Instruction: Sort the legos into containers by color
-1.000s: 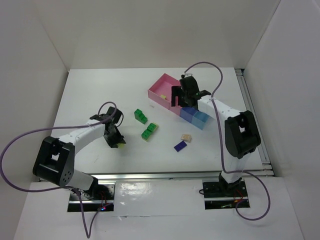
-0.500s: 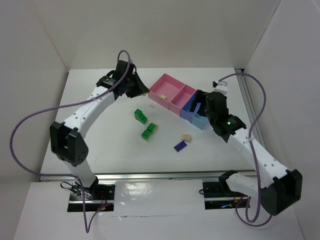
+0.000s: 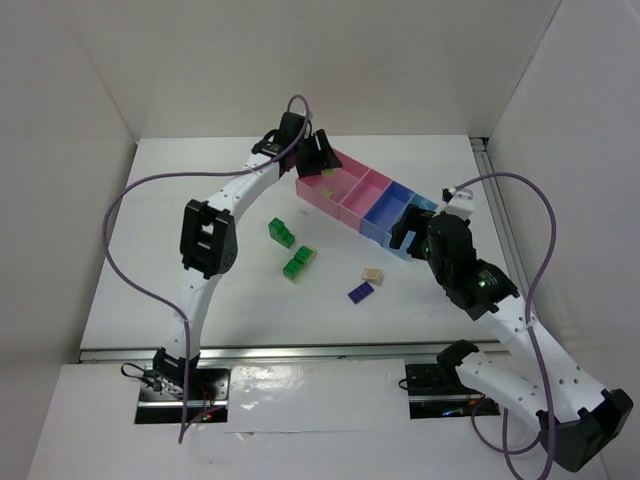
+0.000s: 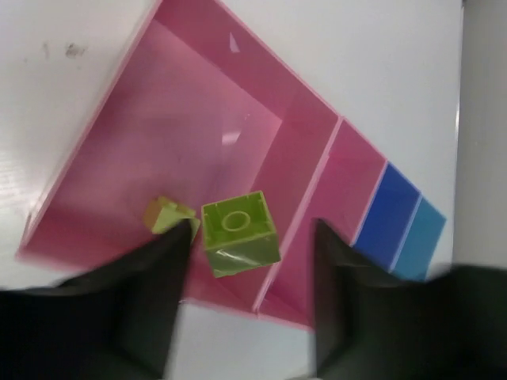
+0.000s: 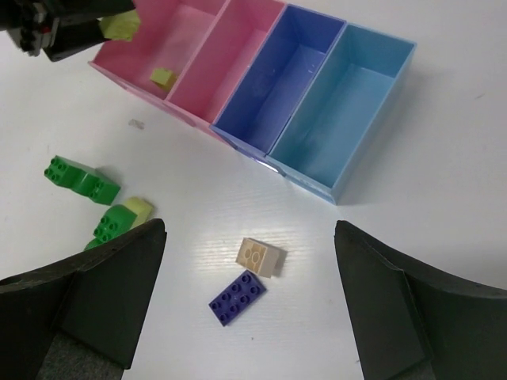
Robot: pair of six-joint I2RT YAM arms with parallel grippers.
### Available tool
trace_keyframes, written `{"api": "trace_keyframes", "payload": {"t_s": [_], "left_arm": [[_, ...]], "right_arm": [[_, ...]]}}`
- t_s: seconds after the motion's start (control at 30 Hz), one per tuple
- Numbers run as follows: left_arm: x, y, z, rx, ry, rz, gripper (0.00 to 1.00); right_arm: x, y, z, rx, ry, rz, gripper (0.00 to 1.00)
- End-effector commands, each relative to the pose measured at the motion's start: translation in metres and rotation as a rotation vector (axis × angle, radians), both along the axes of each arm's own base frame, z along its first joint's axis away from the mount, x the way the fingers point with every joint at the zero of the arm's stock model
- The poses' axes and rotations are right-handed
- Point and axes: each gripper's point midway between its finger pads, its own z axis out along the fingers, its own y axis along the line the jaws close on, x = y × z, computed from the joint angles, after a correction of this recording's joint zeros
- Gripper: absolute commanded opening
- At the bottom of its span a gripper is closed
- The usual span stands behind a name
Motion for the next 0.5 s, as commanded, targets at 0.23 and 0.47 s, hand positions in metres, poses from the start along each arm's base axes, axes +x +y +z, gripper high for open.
{"api": "trace_keyframes", "payload": {"t_s": [0.23,0.47], "left_arm": [[-0.026,-0.005,0.058,-0.024,-0.081,-0.120,0.90],[-0.101,0.081,0.086,0.204,-0.121,-0.005,0.85]], "right_arm": [[0.012,0.033,-0.022,-0.020,0.068,0.135,0.94],[0.025,0.095,-0.047,-0.052,0.155,0.317,0.90]]}}
